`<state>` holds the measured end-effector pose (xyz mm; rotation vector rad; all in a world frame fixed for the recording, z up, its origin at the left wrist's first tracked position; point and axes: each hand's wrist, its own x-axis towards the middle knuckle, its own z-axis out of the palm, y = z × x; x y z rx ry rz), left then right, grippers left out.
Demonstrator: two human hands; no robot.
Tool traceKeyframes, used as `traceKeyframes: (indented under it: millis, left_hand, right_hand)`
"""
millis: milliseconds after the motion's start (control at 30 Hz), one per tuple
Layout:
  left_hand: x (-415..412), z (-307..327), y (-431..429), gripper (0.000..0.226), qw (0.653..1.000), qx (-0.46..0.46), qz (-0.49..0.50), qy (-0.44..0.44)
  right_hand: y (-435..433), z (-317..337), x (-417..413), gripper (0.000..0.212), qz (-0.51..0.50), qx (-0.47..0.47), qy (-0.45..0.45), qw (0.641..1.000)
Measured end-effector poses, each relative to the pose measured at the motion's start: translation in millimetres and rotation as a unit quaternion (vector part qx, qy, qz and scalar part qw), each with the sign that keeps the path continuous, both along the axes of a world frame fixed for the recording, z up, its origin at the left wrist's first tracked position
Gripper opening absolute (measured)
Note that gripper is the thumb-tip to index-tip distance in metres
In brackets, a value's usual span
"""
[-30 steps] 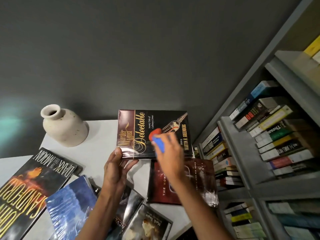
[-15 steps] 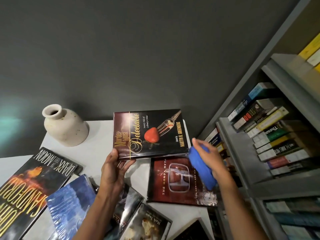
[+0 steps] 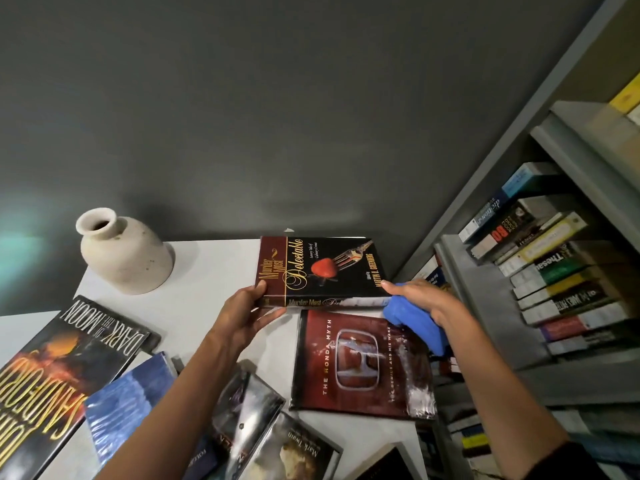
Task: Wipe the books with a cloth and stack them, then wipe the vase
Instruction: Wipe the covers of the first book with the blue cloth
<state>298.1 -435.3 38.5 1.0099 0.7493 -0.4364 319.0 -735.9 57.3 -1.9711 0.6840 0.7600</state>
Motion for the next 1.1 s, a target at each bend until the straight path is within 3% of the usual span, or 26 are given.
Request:
traceKeyframes:
  millis: [367,633,900,1100]
  left_hand:
    - [26.4,-34.5,3.2,0.014,0.996,0.075,-0.034,0.024]
    - [44.9,-53.5,13.3,0.03,0.978,0.204,-0.033,-0.014]
    - [50.8,-65.1,10.7,0.038,0.953,0.304,-0.004,0.002]
    - [30.0,-59.6,11.9,0.046,0.926,0.365,-0.066,-0.072]
  right_hand:
    - [4.8,-18.4,34.2,0.062,0.033,-0.023,0.017,0.999]
    - [11.9,-36.5,46.5,0.056,0.05,-0.031,-0.009,0.998]
    - [20.3,-45.3,52.8,0.062,0.079,-0.079,-0.032,0.993]
    - [15.9,-44.5,49.3,0.067,0.138,-0.148,-0.072,0.977]
